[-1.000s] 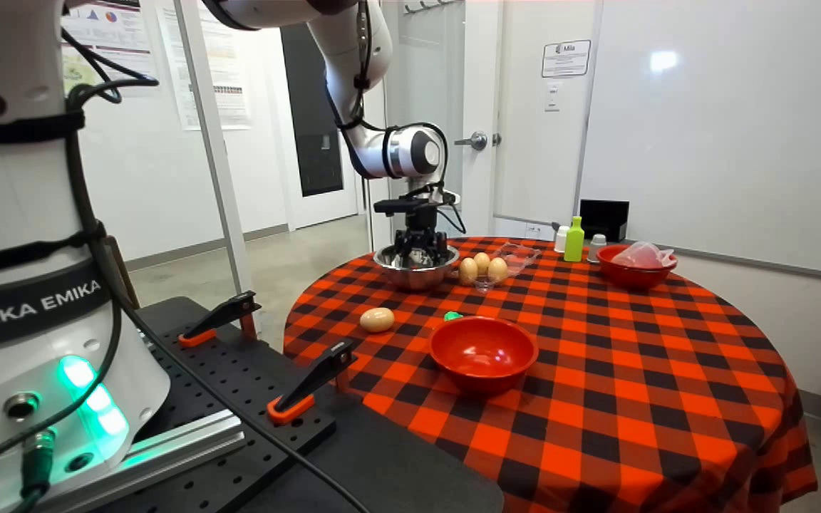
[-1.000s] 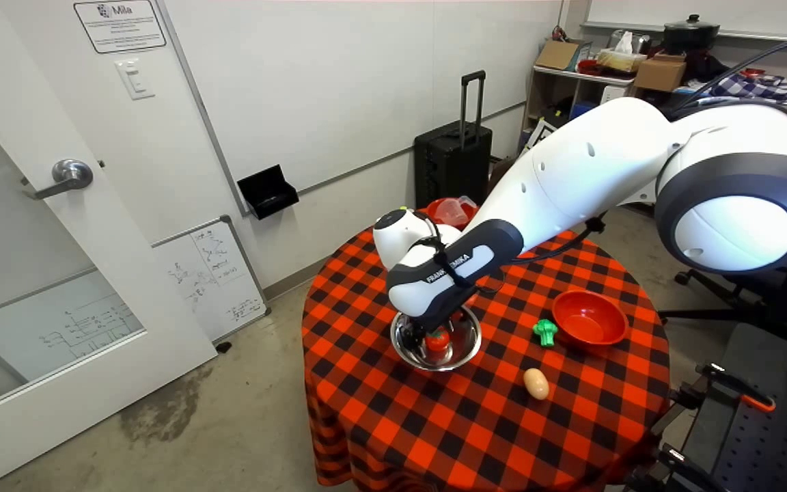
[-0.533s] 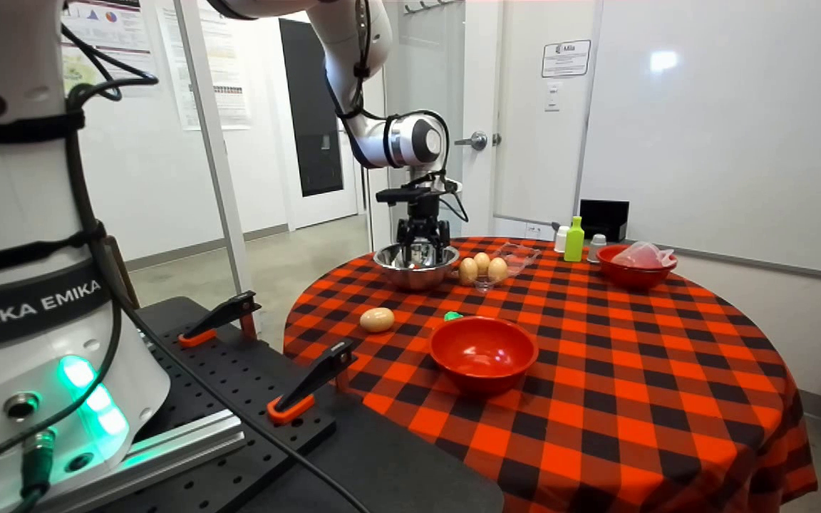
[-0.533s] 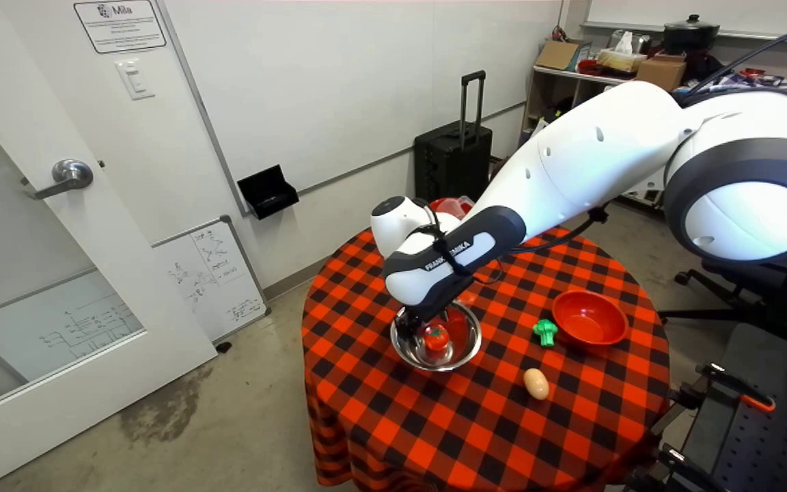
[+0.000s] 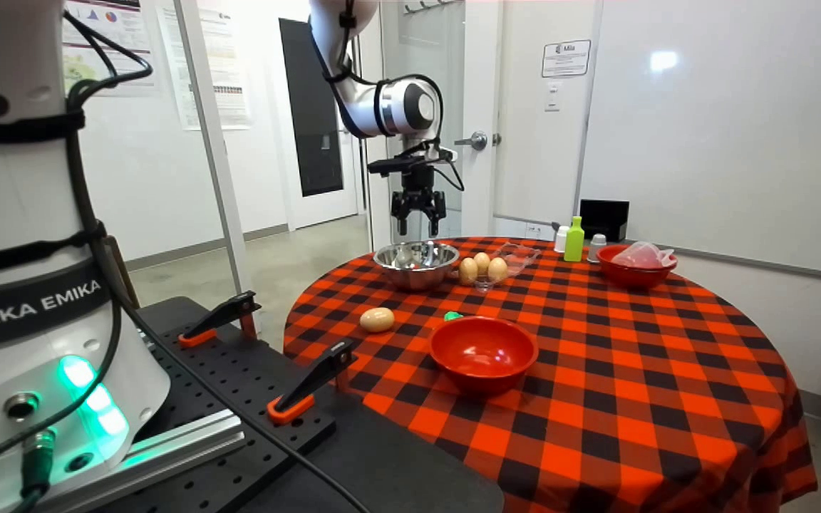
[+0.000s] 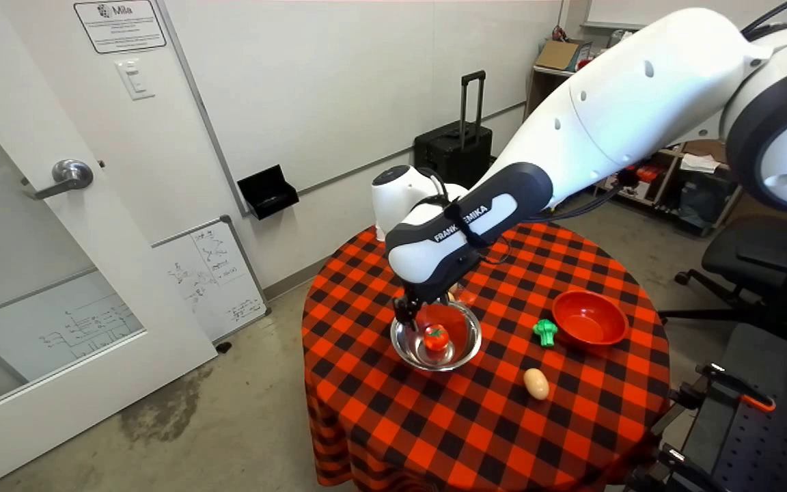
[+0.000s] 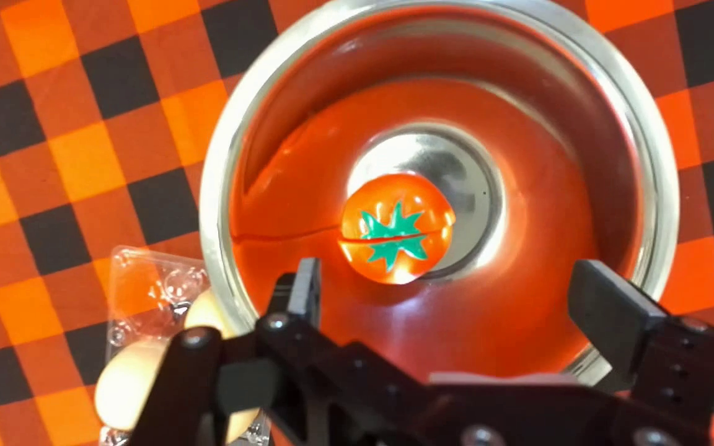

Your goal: Put the tomato inside the silver bowl

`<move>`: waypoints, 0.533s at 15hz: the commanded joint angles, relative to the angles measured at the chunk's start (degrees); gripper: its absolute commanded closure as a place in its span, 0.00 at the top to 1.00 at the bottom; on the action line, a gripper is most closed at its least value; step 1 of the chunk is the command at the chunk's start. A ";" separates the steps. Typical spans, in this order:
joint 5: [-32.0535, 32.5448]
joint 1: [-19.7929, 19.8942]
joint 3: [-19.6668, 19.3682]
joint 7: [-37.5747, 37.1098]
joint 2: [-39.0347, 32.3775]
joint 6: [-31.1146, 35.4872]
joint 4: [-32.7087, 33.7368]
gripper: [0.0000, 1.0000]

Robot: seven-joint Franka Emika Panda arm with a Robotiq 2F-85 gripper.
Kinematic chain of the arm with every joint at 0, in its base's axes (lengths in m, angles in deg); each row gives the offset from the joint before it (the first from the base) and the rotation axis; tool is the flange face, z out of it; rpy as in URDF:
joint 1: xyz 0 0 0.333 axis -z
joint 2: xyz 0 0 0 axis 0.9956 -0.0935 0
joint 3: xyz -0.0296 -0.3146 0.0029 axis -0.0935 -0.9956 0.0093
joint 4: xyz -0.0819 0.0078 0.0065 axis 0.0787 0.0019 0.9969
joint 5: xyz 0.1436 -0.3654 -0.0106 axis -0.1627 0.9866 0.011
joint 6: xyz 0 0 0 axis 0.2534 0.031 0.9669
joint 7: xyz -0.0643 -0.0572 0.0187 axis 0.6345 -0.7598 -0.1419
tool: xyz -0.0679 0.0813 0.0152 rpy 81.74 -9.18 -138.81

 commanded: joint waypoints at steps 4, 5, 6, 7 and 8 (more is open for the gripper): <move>0.39 0.27 0.73 -0.19 5.52 -0.16 -6.23 1.00; 0.40 0.32 0.79 -0.20 6.63 -0.16 -7.61 1.00; 0.42 0.35 0.83 -0.21 7.44 -0.15 -8.60 1.00; 0.43 0.37 0.85 -0.19 7.94 -0.15 -9.24 1.00; 0.43 0.38 0.86 -0.20 8.16 -0.13 -9.58 1.00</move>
